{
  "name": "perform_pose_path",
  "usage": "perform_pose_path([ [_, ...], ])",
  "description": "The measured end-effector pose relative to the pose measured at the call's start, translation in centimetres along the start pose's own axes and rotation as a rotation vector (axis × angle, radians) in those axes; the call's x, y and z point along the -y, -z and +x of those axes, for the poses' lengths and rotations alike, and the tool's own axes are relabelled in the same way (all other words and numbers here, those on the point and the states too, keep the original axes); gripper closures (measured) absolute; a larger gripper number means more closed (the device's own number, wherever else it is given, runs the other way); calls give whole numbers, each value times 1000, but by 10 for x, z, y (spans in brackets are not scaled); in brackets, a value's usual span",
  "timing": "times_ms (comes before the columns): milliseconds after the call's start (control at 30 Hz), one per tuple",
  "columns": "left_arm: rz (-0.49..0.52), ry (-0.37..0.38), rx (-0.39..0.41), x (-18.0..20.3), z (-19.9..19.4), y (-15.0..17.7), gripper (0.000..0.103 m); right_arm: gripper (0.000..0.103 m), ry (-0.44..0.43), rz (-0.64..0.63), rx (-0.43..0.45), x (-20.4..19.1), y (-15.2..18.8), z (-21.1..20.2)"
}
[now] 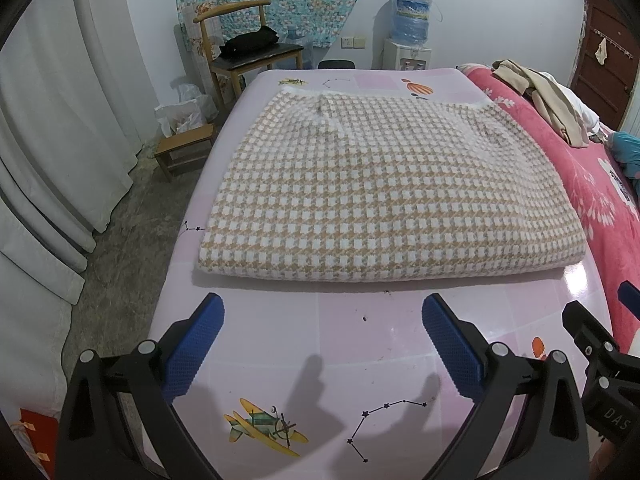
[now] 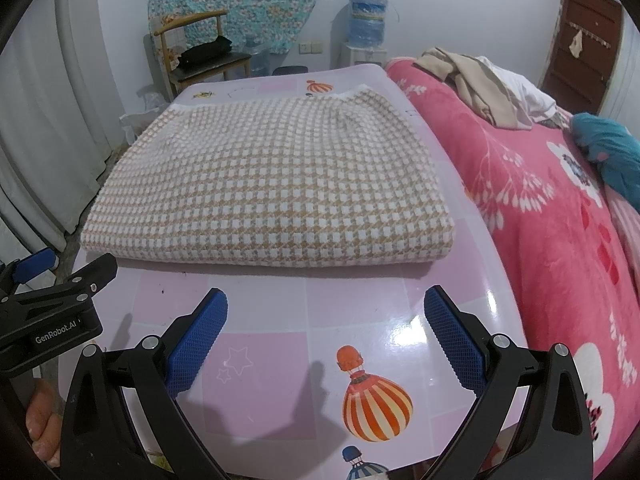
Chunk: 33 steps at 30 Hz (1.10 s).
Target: Fold large clothes
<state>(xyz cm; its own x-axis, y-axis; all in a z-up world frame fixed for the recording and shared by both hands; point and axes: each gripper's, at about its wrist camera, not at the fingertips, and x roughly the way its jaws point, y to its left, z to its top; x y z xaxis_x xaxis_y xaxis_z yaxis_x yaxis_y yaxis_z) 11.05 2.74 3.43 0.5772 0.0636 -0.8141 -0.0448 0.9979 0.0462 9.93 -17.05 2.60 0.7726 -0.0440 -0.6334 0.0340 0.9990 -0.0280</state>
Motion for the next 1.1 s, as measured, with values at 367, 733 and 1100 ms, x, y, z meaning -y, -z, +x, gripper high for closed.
perform_pose_path([
  [367,3,-2,4,1,-2,-1,5,8,-1,2,0,-1,-1,0],
  [733,7,-1,3,2,-2,-1,6,8,-2,2,-1,0,-1,0],
  [1100,9,3,0,1,-1,-1,6,8,-1,6,-4,0,1,1],
])
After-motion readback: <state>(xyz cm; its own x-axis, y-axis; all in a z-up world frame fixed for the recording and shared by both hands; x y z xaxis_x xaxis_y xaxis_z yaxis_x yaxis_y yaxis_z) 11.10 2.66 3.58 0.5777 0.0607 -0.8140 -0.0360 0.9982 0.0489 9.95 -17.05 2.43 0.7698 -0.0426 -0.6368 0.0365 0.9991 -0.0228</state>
